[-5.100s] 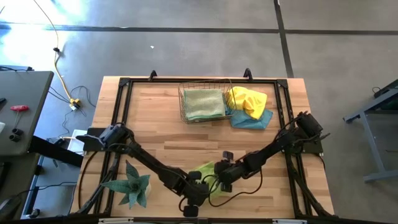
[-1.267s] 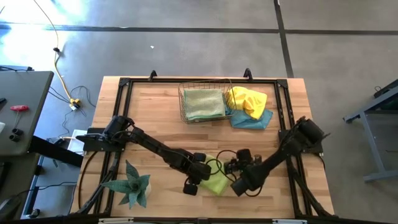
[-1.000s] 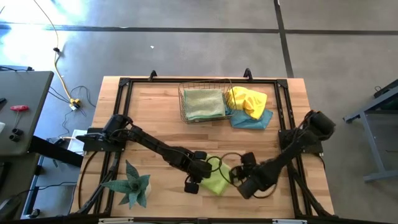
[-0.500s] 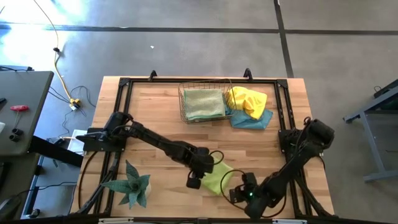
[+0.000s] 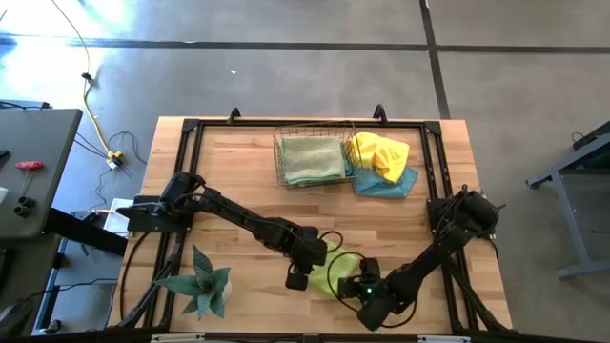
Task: Fold microfiber towels
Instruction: Fold the green towel
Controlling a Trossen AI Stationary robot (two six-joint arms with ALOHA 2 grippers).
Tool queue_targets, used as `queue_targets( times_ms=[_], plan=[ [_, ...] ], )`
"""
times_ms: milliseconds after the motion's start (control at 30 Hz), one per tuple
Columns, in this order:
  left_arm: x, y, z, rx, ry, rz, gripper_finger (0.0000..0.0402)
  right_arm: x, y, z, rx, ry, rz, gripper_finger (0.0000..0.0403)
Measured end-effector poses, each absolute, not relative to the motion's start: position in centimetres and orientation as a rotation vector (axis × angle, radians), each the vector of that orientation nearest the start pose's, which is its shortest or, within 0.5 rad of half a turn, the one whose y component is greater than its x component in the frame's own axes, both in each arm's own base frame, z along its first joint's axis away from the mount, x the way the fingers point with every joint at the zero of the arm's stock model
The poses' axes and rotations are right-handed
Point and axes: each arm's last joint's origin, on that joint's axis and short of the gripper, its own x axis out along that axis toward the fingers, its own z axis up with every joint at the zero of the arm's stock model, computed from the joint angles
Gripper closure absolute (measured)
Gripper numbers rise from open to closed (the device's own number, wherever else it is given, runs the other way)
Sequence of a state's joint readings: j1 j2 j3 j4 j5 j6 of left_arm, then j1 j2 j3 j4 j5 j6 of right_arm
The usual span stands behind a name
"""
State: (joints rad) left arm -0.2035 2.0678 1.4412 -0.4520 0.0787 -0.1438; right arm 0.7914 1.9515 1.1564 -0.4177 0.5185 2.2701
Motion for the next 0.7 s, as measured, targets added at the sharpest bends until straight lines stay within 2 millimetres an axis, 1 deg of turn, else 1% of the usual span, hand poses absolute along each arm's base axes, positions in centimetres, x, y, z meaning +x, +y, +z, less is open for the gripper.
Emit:
queue_targets(
  times_ms=[133,267,500,600,700],
  plan=[
    [41.4,-9.7,14.8,-0.065,1.129,-0.179,0.0321,27.2,23.9,12.5,1.294,0.629,-0.876,0.0224],
    [41.1,-10.5,14.4,-0.051,1.155,-0.193,0.0321,27.8,22.7,12.0,1.253,0.622,-0.887,0.0224],
    [40.9,-10.9,13.6,-0.061,1.185,-0.174,0.0321,28.1,20.3,11.3,1.099,0.660,-0.878,0.0224],
    [41.1,-10.7,13.4,-0.087,1.181,-0.150,0.0321,28.2,19.1,11.8,1.030,0.677,-0.858,0.0224],
    [41.2,-10.4,13.4,-0.112,1.179,-0.135,0.0321,28.1,17.7,12.8,0.969,0.719,-0.851,0.0224]
  ],
)
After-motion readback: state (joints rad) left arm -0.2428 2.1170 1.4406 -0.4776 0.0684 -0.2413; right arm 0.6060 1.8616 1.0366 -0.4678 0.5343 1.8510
